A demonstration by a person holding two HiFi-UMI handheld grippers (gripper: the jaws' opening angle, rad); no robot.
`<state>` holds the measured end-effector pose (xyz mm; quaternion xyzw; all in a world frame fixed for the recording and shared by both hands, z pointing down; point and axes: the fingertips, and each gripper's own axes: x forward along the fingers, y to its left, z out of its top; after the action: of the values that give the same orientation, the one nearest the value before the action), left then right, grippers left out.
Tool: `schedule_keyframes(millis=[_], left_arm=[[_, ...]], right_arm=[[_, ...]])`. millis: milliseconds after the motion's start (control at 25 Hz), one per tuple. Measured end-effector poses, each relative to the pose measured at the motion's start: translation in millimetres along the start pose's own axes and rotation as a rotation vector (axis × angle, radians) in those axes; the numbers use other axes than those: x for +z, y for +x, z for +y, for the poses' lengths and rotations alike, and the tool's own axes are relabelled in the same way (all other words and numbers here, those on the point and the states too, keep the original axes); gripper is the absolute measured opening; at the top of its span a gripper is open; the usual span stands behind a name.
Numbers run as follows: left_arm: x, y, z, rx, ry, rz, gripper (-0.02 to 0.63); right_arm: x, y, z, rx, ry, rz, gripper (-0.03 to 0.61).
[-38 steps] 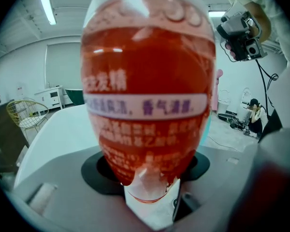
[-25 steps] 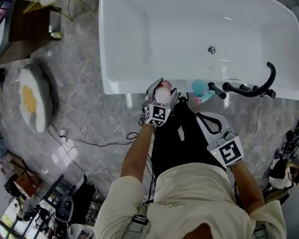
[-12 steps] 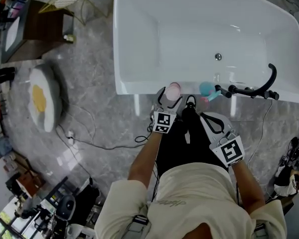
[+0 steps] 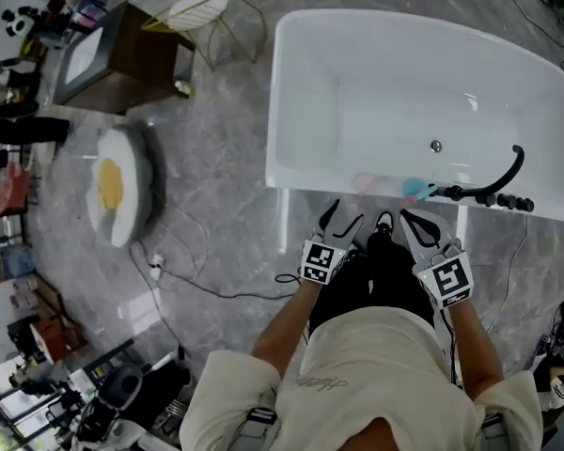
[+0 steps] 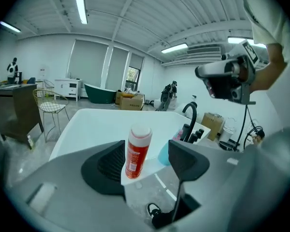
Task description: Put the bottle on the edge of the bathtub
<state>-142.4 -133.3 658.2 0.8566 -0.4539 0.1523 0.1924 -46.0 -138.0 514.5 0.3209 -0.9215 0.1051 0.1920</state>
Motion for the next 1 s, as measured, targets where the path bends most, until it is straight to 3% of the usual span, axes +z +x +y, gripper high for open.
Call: schedule_keyframes(millis=[200, 360, 480, 680, 1000], left_arm=[[58, -62, -2, 0.023, -0.008, -0.108, 0.198], [83, -97, 12, 0.144, 0.062, -0.113, 0.063], [89, -117, 23, 0.193, 0.077, -0.116, 0.016], [113, -135, 24, 0.184, 0.053, -0.157, 0.017], [179, -144, 24, 0.208, 0.081, -0.193, 0.017]], right_arm=[[33, -9, -6, -0.079, -0.035, -0.048, 0.000], [57, -14, -7, -0.115, -0.069, -0.107, 0.000], [66, -12, 4, -0.116, -0.104, -0.135, 0.000], [89, -21, 17, -0.103, -0.141, -0.173, 0.000], [134, -40, 20, -0.067, -0.190, -0.249, 0.000]])
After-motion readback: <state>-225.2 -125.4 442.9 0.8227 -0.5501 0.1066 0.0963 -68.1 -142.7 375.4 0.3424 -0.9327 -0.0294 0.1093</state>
